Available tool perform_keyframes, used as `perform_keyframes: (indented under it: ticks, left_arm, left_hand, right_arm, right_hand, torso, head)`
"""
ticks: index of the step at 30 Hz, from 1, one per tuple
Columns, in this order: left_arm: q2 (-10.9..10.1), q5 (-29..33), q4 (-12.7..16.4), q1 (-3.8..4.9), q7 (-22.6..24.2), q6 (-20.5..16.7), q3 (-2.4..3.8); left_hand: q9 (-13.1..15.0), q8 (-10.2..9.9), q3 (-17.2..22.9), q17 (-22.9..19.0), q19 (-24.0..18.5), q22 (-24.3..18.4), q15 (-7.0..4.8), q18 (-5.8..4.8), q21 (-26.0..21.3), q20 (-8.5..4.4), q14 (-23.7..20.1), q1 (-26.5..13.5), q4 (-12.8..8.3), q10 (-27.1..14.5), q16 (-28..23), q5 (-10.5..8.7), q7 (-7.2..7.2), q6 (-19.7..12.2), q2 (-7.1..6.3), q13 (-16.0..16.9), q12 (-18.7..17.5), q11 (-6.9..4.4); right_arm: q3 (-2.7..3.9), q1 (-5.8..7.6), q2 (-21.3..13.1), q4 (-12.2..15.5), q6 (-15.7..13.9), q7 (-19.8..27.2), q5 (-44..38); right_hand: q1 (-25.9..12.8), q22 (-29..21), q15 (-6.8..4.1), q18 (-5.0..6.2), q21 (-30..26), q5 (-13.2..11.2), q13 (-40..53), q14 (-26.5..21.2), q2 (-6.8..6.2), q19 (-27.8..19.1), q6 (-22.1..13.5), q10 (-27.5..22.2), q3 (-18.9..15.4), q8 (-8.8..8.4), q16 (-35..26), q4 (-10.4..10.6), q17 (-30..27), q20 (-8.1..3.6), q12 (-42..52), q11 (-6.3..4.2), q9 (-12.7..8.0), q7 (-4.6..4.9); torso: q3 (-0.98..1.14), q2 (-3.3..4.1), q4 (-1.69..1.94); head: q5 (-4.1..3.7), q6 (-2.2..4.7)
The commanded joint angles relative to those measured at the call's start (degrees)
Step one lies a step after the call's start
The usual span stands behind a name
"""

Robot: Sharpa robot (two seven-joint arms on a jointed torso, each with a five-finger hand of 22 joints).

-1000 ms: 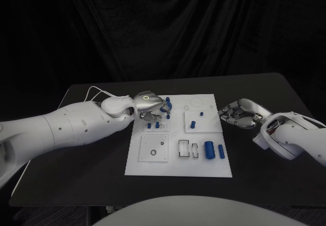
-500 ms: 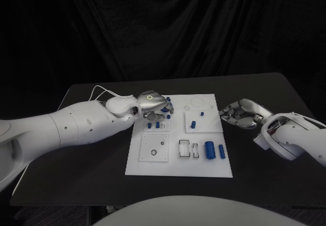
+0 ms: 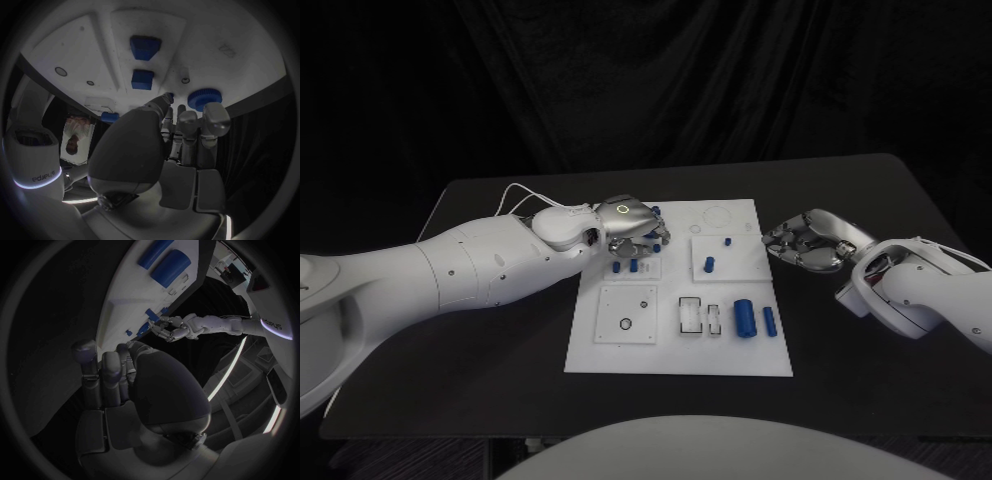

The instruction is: Assemble the parts on the task board

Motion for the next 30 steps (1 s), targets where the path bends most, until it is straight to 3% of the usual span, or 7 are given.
perform_keyframes:
  ticks: [1, 5, 11, 20, 30]
  left_arm:
    - [0.3, -0.1, -0.1, -0.21, 0.2, 1.3, 0.06]
    - [0.5, -0.1, -0.2, -0.37, 0.1, 1.7, 0.06]
    - [0.8, -0.1, -0.5, -0.62, -0.2, 2.3, 0.06]
    - [0.7, -0.1, -0.6, -0.81, -0.2, 0.2, 0.07]
    - [-2.4, -0.1, 1.6, -0.68, -0.9, -4.6, 0.2]
  left_hand:
    - [-0.1, 0.3, 0.2, 0.0, 0.5, 5.4, -0.46, -1.19, -0.1, -0.12, 0.1, -0.5, -0.1, 0.6, 0.3, 0.09, 0.11, 0.4, 0.32, -0.1, 0.3, -0.17]
    - [-0.1, 0.9, 0.3, -0.1, 0.8, 5.6, -1.11, -1.25, 0.0, -0.17, 0.2, -0.7, -0.4, 1.8, 0.5, -0.01, 1.17, 2.2, 0.6, -0.3, 0.5, -1.31]
    - [-0.1, 1.1, 0.5, -0.5, 0.9, 5.8, -1.38, -1.28, -0.1, -0.2, 0.1, -0.8, -0.5, 2.9, 0.4, -0.01, 1.28, 3.1, 1.18, -0.4, 0.5, -1.56]
    - [0.1, 2.2, 1.2, 0.0, 1.9, 6.6, -1.85, -1.55, 1.1, -0.29, 1.0, -0.1, -1.6, 6.7, 1.2, 0.58, 1.75, 6.5, 2.41, -1.2, 0.2, -2.45]
    - [0.0, 2.6, 1.4, 0.2, 3.1, 7.4, -1.89, -1.86, 2.5, -0.51, 2.0, 0.5, -3.1, 9.8, 1.6, 1.03, 2.26, 8.8, 2.66, -1.8, -0.3, -2.23]
  right_arm:
    - [0.03, -0.14, 0.0, 0.0, 0.0, -0.3, 0.0]
    - [0.03, -0.14, 0.1, 0.0, 0.0, -0.3, 0.0]
    - [0.03, -0.15, 0.2, -0.1, 0.0, -0.2, 0.0]
    - [0.03, -0.15, 0.1, 0.0, 0.0, -0.3, 0.0]
    - [0.02, -0.15, 0.0, 0.0, 0.1, -0.4, 0.0]
  right_hand:
    - [0.2, 2.7, 0.1, 0.4, -0.2, 0.3, 0.0, -0.4, -0.04, -0.1, 0.5, -0.3, 0.4, -0.19, -0.2, 0.1, 0.0, -0.22, -0.2, 0.05, -0.1, -0.02]
    - [0.2, 2.7, 0.1, 0.4, -0.2, 0.3, 0.0, -0.4, -0.04, -0.1, 0.5, -0.3, 0.4, -0.19, -0.2, 0.1, 0.0, -0.22, -0.2, 0.05, -0.1, -0.02]
    - [0.2, 2.7, 0.1, 0.41, -0.3, 0.4, -0.1, -0.4, 0.01, -0.1, 0.5, -0.3, 0.5, -0.23, -0.2, 0.0, 0.0, -0.22, -0.1, 0.05, -0.1, -0.01]
    - [0.2, 2.7, 0.1, 0.41, -0.3, 0.4, -0.1, -0.4, 0.01, -0.1, 0.5, -0.3, 0.5, -0.23, -0.2, 0.0, 0.0, -0.22, -0.1, 0.05, -0.1, -0.01]
    - [0.2, 2.7, 0.1, 0.41, -0.3, 0.4, -0.1, -0.4, 0.01, -0.1, 0.5, -0.3, 0.5, -0.23, -0.2, 0.0, 0.0, -0.22, -0.1, 0.05, -0.1, -0.01]
  torso:
    - [-0.01, 0.03, -0.03]
    - [-0.01, 0.01, -0.02]
    - [-0.03, 0.06, -0.12]
    - [0.01, 0.0, -0.02]
    - [-0.01, -0.03, -0.05]
  head:
    - [-0.01, -0.01]
    - [0.04, -0.01]
    - [0.41, -0.01]
    - [0.03, -0.01]
    - [0.0, -0.01]
